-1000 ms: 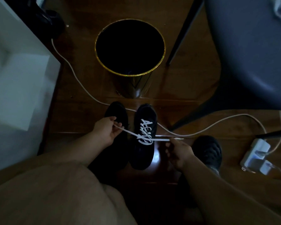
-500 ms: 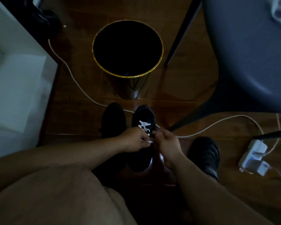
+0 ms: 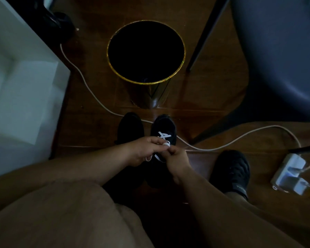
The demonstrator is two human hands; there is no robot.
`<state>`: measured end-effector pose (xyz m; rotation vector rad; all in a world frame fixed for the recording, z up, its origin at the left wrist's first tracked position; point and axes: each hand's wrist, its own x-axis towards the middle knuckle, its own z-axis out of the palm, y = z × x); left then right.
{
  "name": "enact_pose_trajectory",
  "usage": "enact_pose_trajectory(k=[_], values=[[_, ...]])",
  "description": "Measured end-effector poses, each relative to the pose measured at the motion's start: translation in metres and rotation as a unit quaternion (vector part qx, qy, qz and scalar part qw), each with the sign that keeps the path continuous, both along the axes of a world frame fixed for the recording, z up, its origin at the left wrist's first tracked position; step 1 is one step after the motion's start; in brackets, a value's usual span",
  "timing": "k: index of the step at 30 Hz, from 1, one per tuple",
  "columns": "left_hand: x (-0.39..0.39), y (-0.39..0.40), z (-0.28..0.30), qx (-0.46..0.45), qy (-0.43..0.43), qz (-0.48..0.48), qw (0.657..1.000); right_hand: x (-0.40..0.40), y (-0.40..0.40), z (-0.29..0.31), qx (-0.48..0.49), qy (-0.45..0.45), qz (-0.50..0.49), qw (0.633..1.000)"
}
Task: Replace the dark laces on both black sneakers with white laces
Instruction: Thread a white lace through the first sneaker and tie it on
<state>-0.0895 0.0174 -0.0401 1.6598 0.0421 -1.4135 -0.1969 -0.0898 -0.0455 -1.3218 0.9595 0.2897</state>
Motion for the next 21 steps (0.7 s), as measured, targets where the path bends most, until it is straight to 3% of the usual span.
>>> enact_pose_trajectory(k=[5, 7, 8, 10, 12, 13, 14, 17, 21], values=[[0.001, -0.002, 0.005, -0.002, -0.028, -0.028, 0.999, 0.005, -0.002, 0.006, 0.129, 0.001, -0.056, 0.990], [0.007, 0.000, 0.006, 0.018, -0.104, -0.085, 0.991, 0.003, -0.008, 0.005, 0.191, 0.004, -0.122, 0.974], [0.012, 0.003, 0.007, 0.043, -0.191, -0.160, 0.968, 0.001, -0.011, 0.003, 0.217, 0.004, -0.154, 0.964], [0.024, 0.012, 0.005, 0.117, -0.375, -0.354, 0.849, -0.003, -0.017, 0.000, 0.254, 0.001, -0.191, 0.948], [0.035, 0.021, 0.005, 0.152, -0.448, -0.466, 0.748, -0.009, -0.021, -0.002, 0.252, 0.010, -0.189, 0.949], [0.039, 0.024, 0.003, 0.155, -0.461, -0.480, 0.731, -0.011, -0.022, -0.004, 0.244, 0.016, -0.185, 0.952], [0.043, 0.026, 0.002, 0.158, -0.470, -0.468, 0.731, -0.014, -0.023, -0.007, 0.225, 0.027, -0.171, 0.959], [0.046, 0.032, -0.001, 0.177, -0.464, -0.362, 0.789, -0.016, -0.024, -0.008, 0.134, 0.058, -0.104, 0.984], [0.042, 0.020, -0.002, 0.163, -0.419, -0.276, 0.850, -0.004, -0.026, -0.003, -0.059, 0.074, -0.002, 0.995]])
